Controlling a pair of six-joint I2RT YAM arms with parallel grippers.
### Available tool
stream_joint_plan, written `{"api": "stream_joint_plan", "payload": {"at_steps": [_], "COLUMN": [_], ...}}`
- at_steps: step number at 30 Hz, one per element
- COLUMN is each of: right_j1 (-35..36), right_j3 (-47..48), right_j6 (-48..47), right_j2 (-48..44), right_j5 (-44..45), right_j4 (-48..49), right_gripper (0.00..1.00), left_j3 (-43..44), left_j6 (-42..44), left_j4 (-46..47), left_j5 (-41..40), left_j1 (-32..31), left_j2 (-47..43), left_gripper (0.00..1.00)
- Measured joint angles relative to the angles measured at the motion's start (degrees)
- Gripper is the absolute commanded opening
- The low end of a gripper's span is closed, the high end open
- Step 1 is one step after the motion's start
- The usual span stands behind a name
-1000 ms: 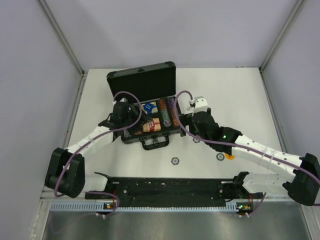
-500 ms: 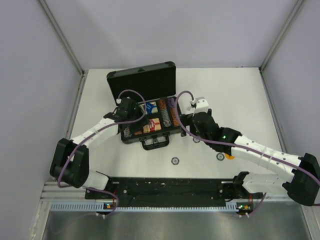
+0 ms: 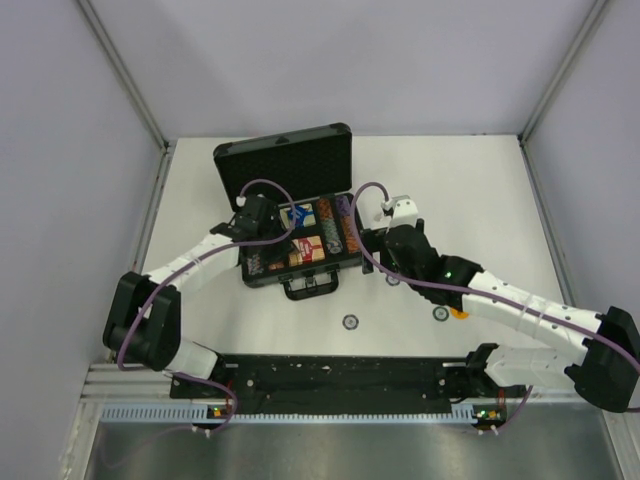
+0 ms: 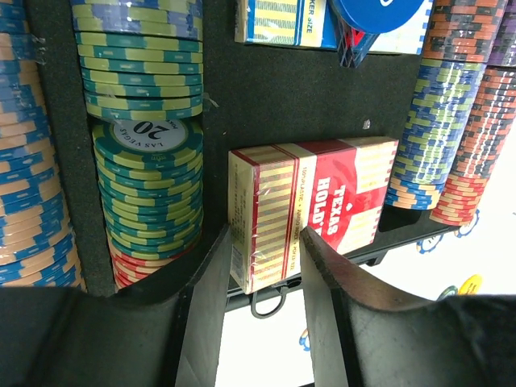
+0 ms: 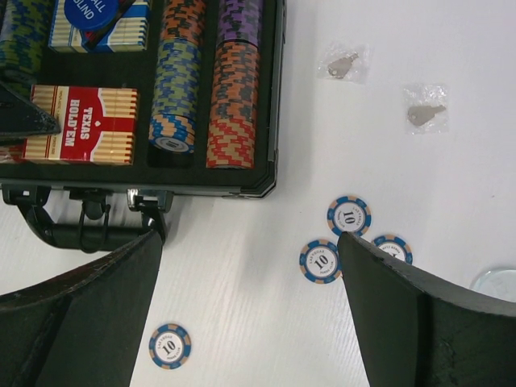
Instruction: Pack up texas hold em set
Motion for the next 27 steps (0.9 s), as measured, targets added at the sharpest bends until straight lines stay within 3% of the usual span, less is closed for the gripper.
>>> {"api": "stream_joint_plan", "payload": {"at_steps": [11, 27], "right_j1": [-0.1, -0.5], "right_j3": [0.0, 0.0], "right_j6": [0.1, 0.0], "right_j2": [0.0, 0.0], "right_j5": [-1.3, -1.7], "right_j4": [0.3, 0.5], "right_gripper": [0.89, 0.89], "left_j3": [2.2, 3.2], "left_j6": [2.6, 3.7], "left_j4": [-2.8, -2.3], "left_j5": [-4.4, -5.3], "left_j1": [-0.9, -1.0], "left_j2": [-2.0, 0.3], "left_gripper": [0.45, 0.18]}}
